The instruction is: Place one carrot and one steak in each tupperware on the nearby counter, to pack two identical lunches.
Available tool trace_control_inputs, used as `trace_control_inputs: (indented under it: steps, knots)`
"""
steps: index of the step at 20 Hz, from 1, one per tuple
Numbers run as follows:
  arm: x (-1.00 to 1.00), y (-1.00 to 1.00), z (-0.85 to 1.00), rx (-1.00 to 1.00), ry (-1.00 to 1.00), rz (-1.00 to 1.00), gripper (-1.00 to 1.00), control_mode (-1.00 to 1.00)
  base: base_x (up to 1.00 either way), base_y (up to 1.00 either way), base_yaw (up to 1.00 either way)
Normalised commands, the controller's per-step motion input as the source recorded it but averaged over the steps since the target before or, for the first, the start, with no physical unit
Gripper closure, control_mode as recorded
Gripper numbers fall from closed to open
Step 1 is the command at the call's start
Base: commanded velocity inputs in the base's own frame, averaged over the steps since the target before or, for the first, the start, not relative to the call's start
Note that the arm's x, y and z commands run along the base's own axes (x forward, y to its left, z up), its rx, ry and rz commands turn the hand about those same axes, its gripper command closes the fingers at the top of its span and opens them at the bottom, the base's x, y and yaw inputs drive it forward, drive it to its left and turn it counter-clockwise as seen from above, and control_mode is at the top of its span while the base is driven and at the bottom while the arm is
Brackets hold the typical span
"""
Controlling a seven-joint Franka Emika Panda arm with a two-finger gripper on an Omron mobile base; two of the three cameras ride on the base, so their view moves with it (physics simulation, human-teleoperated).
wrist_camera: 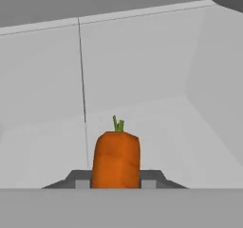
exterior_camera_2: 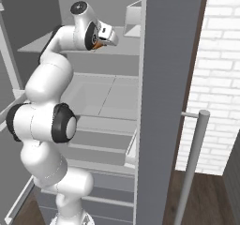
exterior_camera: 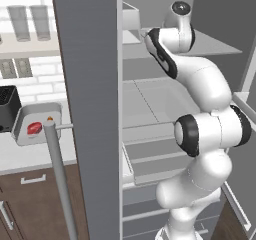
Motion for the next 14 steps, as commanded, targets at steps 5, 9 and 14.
trace_control_inputs:
  steps: [5,9,14]
  knots:
    - [-0.85,0.00,-0.15,0.00,0.00,-0.08,1.00,-1.00,0.00,0.00,0.00]
    - [-1.00,-0.08,0.00,0.02,-0.05,-0.04,1.00,-1.00,0.00,0.00,0.00]
    - [-1.00,-0.13,0.00,0.05,-0.13,-0.01,1.00,-1.00,0.00,0.00,0.00]
